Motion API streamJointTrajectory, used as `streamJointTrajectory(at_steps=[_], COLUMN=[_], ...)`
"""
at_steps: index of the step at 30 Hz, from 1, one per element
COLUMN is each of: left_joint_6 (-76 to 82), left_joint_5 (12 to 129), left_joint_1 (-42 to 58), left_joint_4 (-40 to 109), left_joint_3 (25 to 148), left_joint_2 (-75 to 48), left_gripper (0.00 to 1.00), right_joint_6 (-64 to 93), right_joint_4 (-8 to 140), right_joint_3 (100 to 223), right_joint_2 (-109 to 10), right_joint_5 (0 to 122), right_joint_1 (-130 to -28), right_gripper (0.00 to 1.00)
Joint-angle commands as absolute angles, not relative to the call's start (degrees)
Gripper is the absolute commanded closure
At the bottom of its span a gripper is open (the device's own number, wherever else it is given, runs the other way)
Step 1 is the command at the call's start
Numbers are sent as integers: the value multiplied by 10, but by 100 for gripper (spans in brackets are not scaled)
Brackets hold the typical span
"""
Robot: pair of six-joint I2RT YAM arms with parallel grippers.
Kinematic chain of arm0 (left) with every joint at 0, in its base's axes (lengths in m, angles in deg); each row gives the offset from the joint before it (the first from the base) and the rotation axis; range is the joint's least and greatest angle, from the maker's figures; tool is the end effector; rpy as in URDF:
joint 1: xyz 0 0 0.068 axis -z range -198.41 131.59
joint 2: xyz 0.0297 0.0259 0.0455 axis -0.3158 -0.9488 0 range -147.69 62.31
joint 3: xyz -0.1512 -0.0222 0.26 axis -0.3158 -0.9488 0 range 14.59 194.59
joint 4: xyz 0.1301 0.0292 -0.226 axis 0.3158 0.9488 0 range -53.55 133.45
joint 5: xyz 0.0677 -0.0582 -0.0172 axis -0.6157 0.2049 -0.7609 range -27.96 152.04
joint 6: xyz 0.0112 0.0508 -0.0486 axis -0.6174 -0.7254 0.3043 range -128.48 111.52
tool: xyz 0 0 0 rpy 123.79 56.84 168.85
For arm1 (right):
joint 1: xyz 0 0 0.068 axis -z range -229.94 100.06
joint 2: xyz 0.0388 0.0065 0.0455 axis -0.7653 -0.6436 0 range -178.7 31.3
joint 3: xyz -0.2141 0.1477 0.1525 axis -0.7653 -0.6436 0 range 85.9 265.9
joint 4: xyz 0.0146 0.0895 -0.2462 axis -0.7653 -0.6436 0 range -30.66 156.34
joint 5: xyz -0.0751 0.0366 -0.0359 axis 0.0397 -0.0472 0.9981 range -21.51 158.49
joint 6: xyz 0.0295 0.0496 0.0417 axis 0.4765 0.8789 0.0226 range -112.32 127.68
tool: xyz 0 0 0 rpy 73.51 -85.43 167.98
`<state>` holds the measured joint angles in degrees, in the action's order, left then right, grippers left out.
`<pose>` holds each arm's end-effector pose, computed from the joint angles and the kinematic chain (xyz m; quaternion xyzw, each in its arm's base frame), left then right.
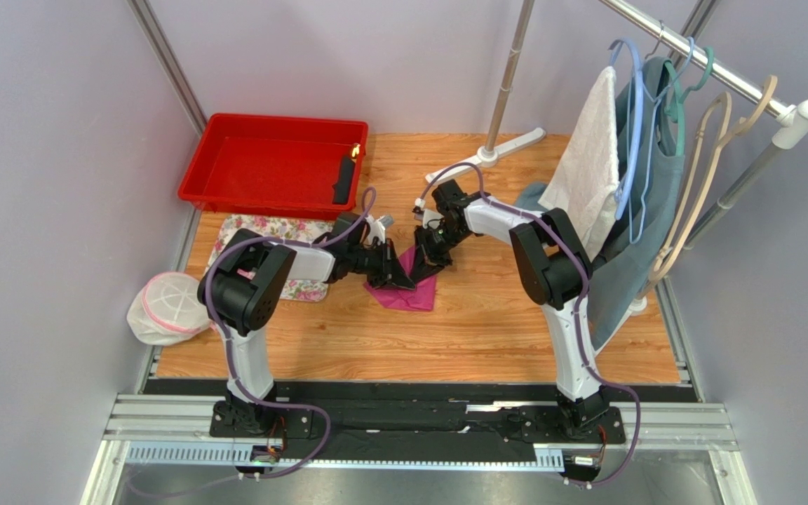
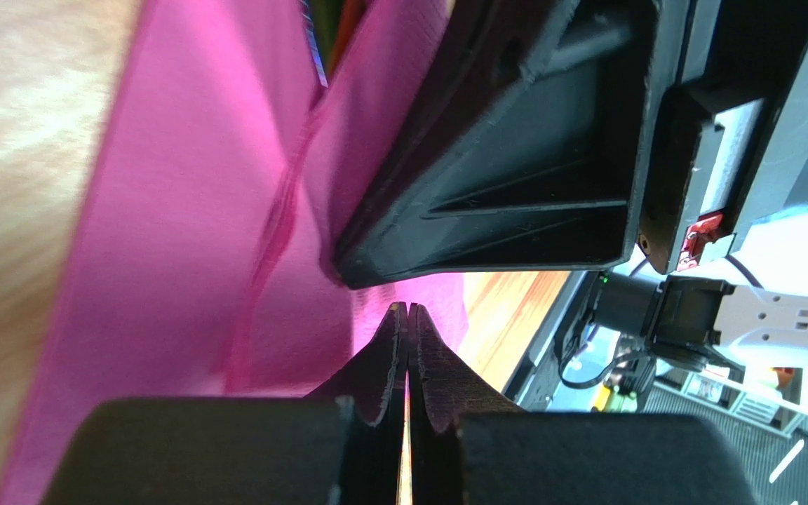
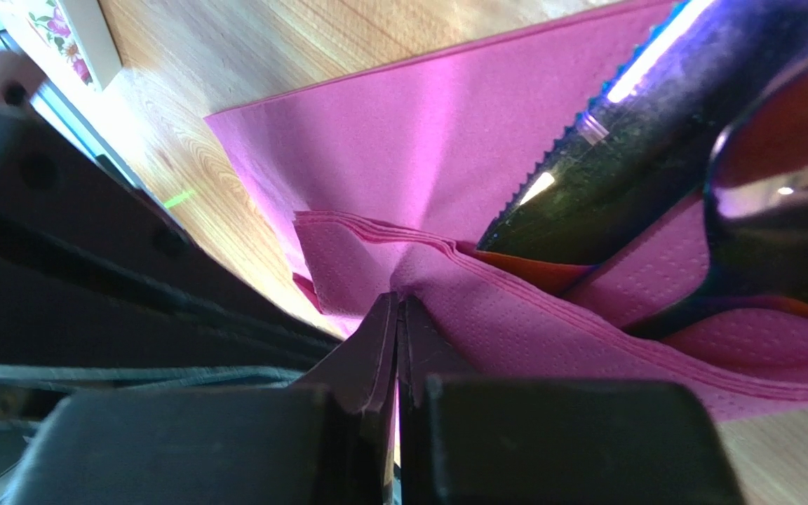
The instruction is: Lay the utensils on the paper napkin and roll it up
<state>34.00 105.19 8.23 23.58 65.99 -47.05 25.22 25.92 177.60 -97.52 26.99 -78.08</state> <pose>0.3228 -0.2066 0.1312 0.0206 0.8706 -0.4814 0.0997 0.3890 0.2520 0.1265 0.1241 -0.9221 -0.3640 0.0432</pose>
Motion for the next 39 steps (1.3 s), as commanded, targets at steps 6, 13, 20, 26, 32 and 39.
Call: streamJointTrajectory(at_steps=[6,13,20,26,32,39], left_joint_6=[329,340,334,346,350,354], left_joint_5=[1030,1010,1004,1002,999,998], left_joint_1=[99,80,78,77,77,76], left_joint_4=[263,278,298,288,284,278], left_joint_3=[688,671,667,662,668,671], left_joint_2=[-484,-506,-522,-525,-520,-517], left_gripper=[100,100,100,100,100,100], right_joint_6=[247,232,224,248,260,271], right_joint_4=[290,280,270,271,271,272], right_joint_3=[1785,1798,1821,1835,1814,1801], right_joint_2=[-994,-988,-978,-918,-881,-912], right_joint_5=[331,325,313,294,314,337], right_joint_1=[-782,-778,-778,-768,-767,-771], right_gripper=[99,97,89,73,78,87])
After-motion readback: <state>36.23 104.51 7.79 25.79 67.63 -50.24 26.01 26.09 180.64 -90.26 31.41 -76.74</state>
